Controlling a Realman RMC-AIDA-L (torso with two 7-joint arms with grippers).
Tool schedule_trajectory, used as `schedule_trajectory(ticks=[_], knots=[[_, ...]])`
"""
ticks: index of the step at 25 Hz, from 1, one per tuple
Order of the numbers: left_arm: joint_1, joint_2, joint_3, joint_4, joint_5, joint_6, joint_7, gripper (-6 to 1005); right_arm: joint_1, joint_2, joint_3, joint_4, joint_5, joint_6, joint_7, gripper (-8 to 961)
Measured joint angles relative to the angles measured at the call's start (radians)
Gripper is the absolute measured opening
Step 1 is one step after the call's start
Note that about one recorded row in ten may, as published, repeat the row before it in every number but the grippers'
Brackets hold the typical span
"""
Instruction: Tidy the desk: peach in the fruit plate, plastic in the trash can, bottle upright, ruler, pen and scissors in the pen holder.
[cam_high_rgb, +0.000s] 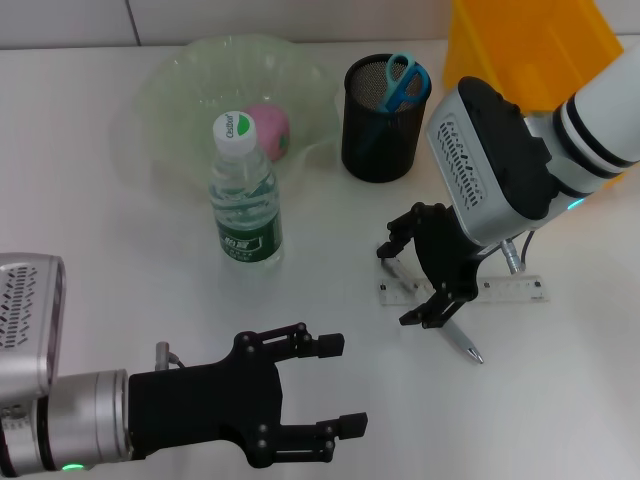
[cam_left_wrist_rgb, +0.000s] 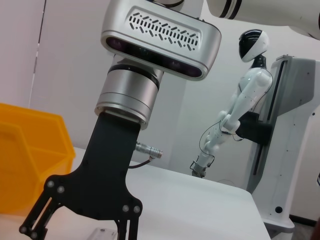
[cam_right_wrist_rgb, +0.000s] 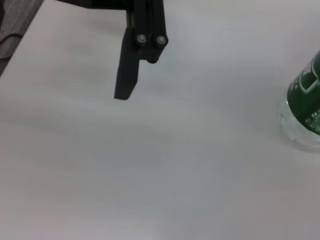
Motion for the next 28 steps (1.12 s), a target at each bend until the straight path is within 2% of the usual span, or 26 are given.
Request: schedule_trajectory(ticks=[20, 25, 28], knots=[[0.002, 0.001, -0.001, 0.006, -0.001, 0.003, 0.010, 801, 0.033, 0.002, -0.001, 0.090, 0.022, 0.052, -0.001, 839], [0.002, 0.000, -0.001, 0.006, 0.001, 0.001, 0.006, 801, 0.037, 0.002, -0.001, 0.098, 0.023, 0.059, -0.001, 688], [0.002, -0.001, -0.001, 0.007, 0.001, 0.001, 0.004, 801, 0.045, 0.002, -0.002, 0.118, 0.025, 0.066, 0.001, 654]])
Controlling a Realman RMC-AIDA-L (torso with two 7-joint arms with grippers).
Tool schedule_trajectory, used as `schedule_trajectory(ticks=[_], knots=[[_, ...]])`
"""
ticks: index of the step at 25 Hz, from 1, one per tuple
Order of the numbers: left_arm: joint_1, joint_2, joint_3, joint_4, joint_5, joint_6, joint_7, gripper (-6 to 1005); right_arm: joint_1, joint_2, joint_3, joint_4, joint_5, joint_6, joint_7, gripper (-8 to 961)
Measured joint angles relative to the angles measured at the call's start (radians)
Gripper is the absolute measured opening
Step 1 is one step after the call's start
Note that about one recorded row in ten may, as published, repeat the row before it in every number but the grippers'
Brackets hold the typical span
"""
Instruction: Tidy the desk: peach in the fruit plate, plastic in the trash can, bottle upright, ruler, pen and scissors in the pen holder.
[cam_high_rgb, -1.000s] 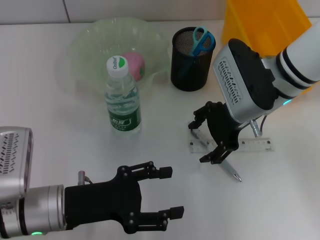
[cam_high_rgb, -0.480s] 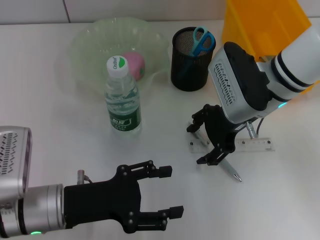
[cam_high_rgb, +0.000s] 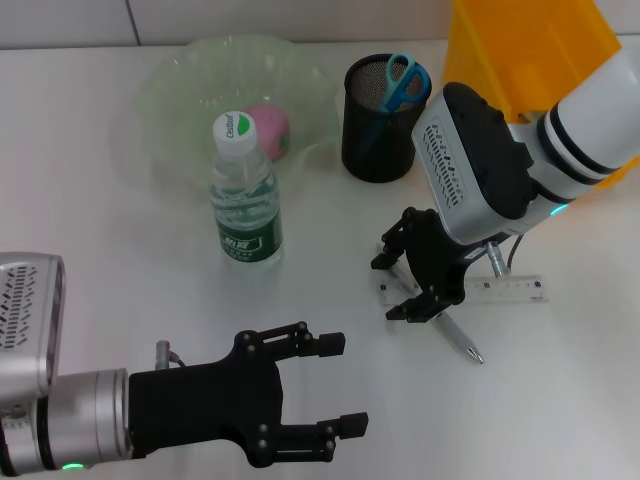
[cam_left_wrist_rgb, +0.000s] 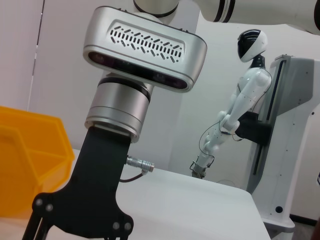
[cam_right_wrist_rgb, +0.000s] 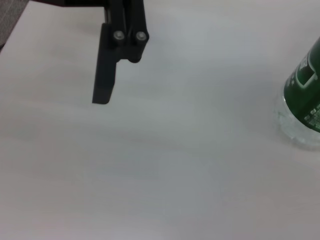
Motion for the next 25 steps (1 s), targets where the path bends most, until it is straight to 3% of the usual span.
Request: schedule_trajectory(ticks=[21, 25], knots=[[0.000, 0.000, -0.007, 0.000, 0.001, -0.004, 0.002, 801, 0.035, 0.000, -0.014, 0.091, 0.018, 0.050, -0.006, 624], [0.000, 0.000, -0.008, 0.000, 0.001, -0.004, 0.000, 801, 0.038, 0.001, -0.019, 0.090, 0.018, 0.046, -0.007, 569]])
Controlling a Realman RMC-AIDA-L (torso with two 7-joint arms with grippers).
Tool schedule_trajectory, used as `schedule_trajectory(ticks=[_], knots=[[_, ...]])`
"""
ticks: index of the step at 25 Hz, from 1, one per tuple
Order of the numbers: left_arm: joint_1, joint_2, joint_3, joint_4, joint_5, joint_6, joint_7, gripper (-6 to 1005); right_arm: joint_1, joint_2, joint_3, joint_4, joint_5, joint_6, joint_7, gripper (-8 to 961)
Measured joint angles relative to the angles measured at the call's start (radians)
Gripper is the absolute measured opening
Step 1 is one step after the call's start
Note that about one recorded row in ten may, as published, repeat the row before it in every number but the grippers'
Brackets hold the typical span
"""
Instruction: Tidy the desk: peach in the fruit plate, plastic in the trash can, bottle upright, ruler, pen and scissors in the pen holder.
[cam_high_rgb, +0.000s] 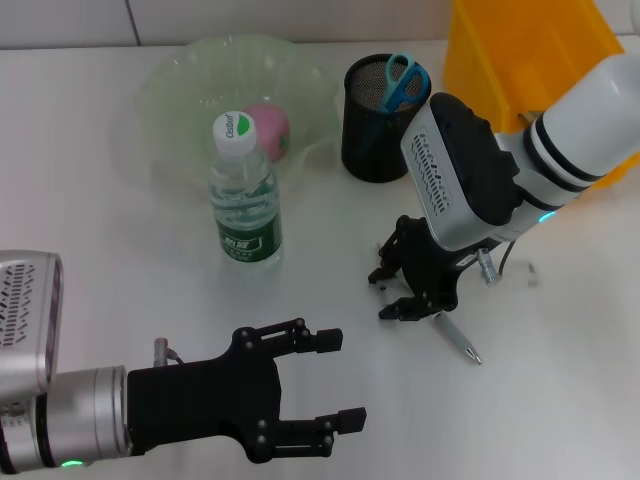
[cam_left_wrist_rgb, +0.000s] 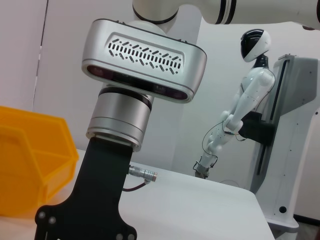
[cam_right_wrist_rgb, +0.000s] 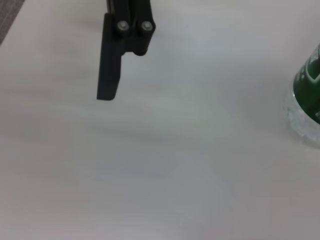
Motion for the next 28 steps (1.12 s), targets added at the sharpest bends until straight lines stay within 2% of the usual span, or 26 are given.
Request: schedule_trajectory(ticks=[2, 7, 12, 17, 24, 28], knots=[[0.000, 0.000, 0.000, 0.000, 0.000, 0.000, 0.000, 801, 0.000, 0.000, -0.005, -0.004, 0.000, 0.000, 0.000, 541], [0.000, 0.000, -0.001, -0.004, 0.000, 0.000, 0.002, 801, -0.006, 0.001, -0.004, -0.033, 0.008, -0.009, 0.008, 375], [0.000, 0.002, -0.002, -0.001, 0.000, 0.000, 0.006, 800, -0.025, -0.002, 0.004, -0.100, 0.027, -0.047, 0.037, 373], [0.001, 0.003, -0.002, 0.001, 0.000, 0.000, 0.006, 800, -0.088, -0.005, 0.022, -0.253, 0.032, -0.076, 0.107, 372], [0.003, 0.003, -0.004, 0.002, 0.000, 0.000, 0.008, 800, -0.188, -0.007, 0.228, -0.562, 0.095, -0.161, 0.218, 372], [0.003, 0.002, -0.007, 0.002, 0.000, -0.001, 0.012, 800, -0.266, -0.007, 0.365, -0.677, 0.278, -0.135, 0.233, 372]])
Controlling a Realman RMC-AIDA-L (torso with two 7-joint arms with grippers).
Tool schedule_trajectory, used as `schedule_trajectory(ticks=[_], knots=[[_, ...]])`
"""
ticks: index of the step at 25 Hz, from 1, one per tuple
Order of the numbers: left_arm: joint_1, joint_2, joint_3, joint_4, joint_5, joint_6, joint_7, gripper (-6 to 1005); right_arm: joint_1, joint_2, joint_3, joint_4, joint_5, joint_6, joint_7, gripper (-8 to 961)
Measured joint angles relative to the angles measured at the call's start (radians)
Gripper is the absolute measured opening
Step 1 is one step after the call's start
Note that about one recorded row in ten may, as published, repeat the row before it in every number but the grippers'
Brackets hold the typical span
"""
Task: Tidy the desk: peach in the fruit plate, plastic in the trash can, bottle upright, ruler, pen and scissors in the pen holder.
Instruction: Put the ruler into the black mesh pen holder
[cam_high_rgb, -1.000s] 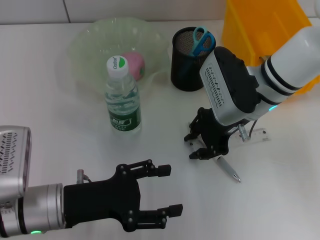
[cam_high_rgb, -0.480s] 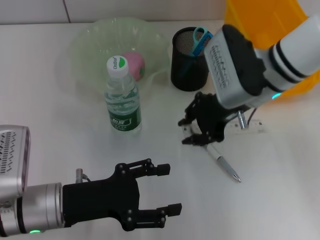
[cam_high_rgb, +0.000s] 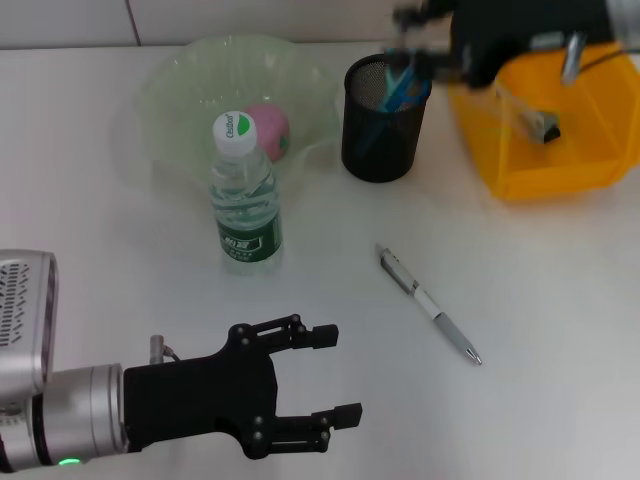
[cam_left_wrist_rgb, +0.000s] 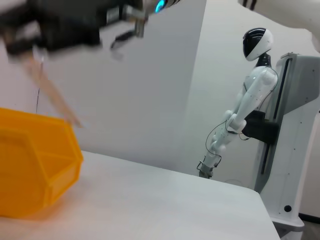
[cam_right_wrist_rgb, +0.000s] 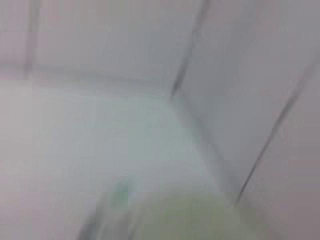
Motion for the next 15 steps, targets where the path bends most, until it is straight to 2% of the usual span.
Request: schedule_trajectory(ticks=[3, 5, 7, 11, 15], knots=[[0.001, -0.003, -0.008, -0.006, 0.000, -0.002, 0.015, 800, -0.043, -0.002, 0.064, 0.044, 0.238, 0.050, -0.072, 372], [0.001, -0.005, -0.009, -0.008, 0.000, -0.004, 0.021, 800, -0.058, -0.003, 0.093, 0.138, 0.430, 0.074, -0.184, 372], [0.002, -0.005, -0.009, -0.009, 0.000, -0.005, 0.022, 800, -0.056, -0.005, 0.108, 0.286, 0.602, 0.078, -0.303, 371], [0.002, -0.007, -0.009, -0.009, 0.000, -0.008, 0.023, 800, 0.004, -0.013, 0.135, 0.598, 0.808, 0.081, -0.462, 371], [0.001, -0.008, -0.008, -0.009, 0.000, -0.008, 0.023, 800, 0.090, -0.023, 0.184, 0.853, 0.866, 0.102, -0.553, 371]])
